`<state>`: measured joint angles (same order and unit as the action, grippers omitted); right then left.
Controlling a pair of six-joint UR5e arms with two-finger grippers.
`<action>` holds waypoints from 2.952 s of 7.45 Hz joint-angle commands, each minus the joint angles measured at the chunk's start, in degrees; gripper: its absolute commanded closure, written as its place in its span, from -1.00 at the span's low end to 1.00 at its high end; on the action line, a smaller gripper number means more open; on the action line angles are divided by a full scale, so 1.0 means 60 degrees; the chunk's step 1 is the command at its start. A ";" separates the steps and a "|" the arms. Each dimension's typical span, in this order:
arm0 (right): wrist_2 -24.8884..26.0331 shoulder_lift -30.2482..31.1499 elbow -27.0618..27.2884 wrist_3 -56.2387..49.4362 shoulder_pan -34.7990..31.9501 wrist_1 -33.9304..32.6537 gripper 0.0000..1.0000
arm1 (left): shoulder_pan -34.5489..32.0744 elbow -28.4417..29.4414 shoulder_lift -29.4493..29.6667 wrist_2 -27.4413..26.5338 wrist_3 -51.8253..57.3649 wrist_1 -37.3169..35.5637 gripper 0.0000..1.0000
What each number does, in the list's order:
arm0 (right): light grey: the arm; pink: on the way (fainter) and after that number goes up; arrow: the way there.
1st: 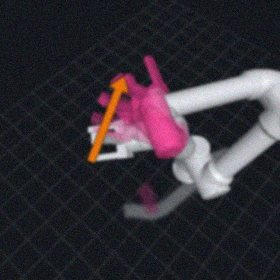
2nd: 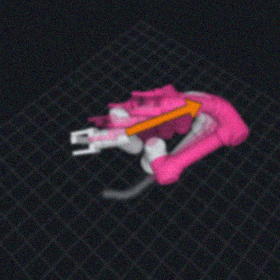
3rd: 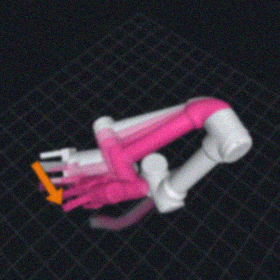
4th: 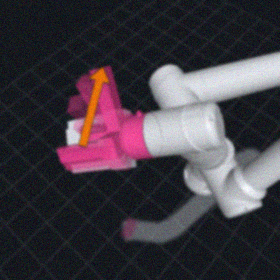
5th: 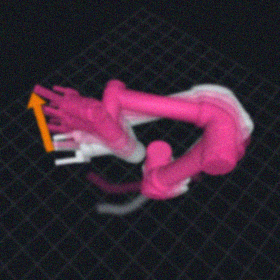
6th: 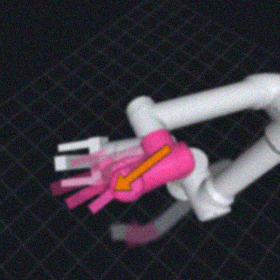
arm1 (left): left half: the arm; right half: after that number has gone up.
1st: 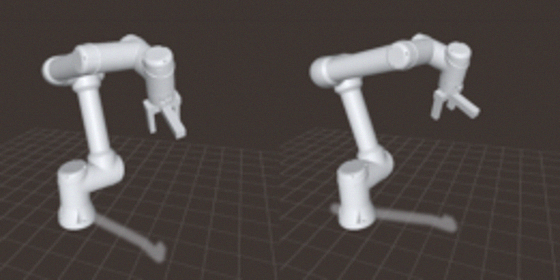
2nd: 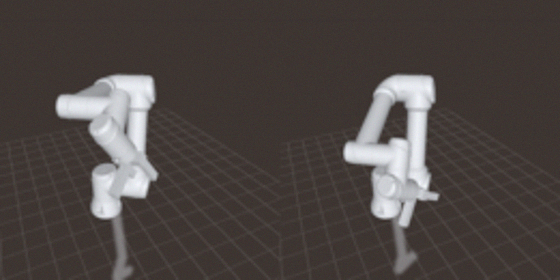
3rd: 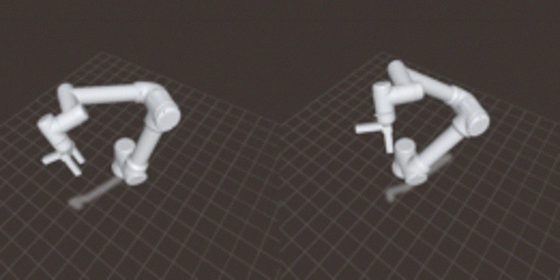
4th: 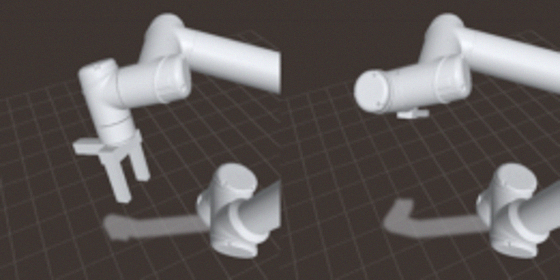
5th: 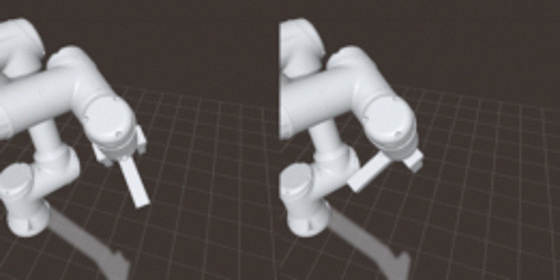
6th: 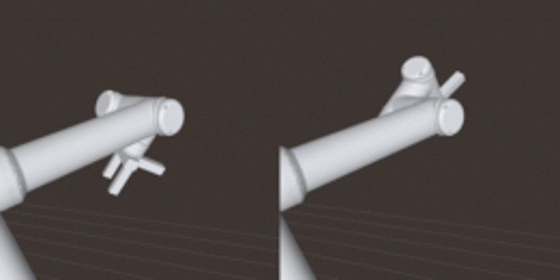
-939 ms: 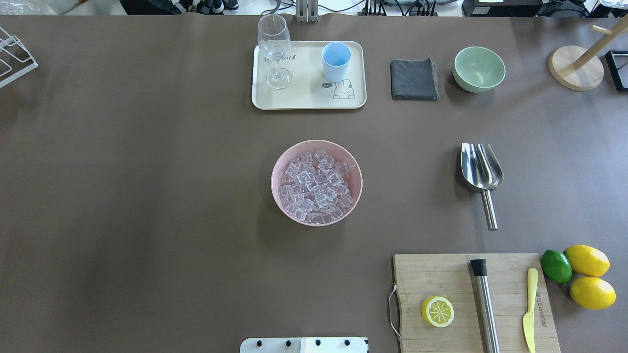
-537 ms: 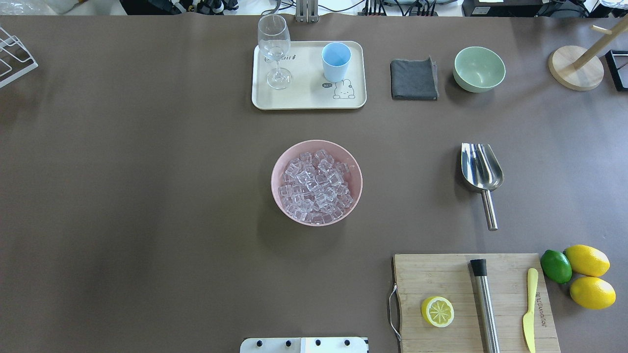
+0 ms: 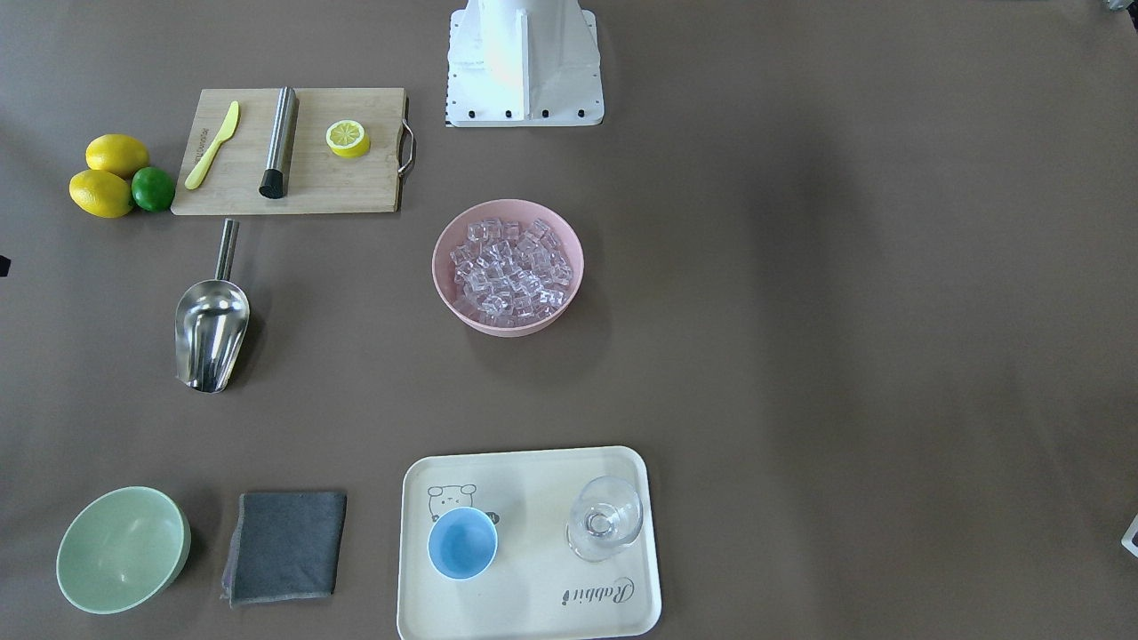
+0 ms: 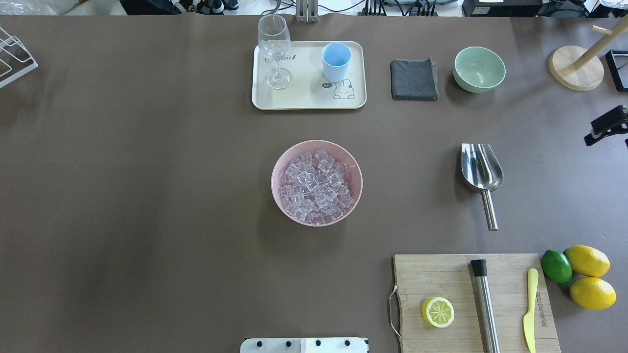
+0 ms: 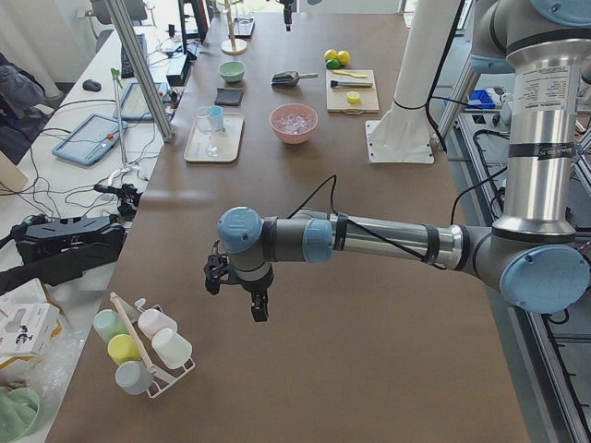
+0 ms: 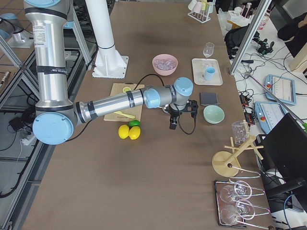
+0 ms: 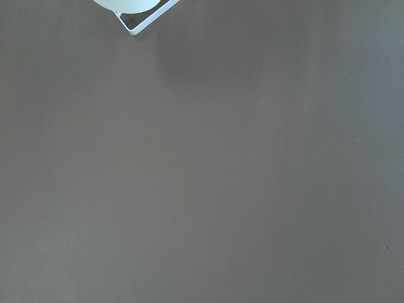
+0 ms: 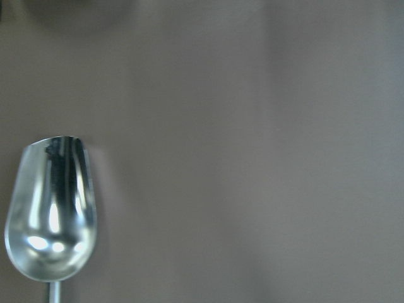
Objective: Put ice in cup with scoop
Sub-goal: 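Reach the right gripper down to the metal scoop handle and grasp it, then lift the scoop with the right gripper while the left gripper moves toward the pink bowl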
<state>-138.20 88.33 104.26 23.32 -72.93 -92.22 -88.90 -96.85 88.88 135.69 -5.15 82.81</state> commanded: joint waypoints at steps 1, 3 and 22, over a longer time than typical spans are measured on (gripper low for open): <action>0.0369 -0.0469 0.0552 0.4140 0.1881 0.1515 -1.00 | -0.0036 -0.0029 -0.0062 -0.0202 0.0023 0.0026 -0.94; 0.0592 -0.0207 0.0640 0.5472 0.2646 0.2420 -1.00 | 0.0472 0.0043 0.0025 -0.0203 -0.0079 0.0229 -0.93; 0.1559 -0.0543 -0.0151 0.6456 0.4729 0.1967 1.00 | 0.9014 0.0448 0.2118 -0.4084 -0.0959 1.2836 -0.94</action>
<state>-128.55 84.56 102.66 62.12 -43.77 -80.41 -37.83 -97.64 100.05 113.45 -10.50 152.37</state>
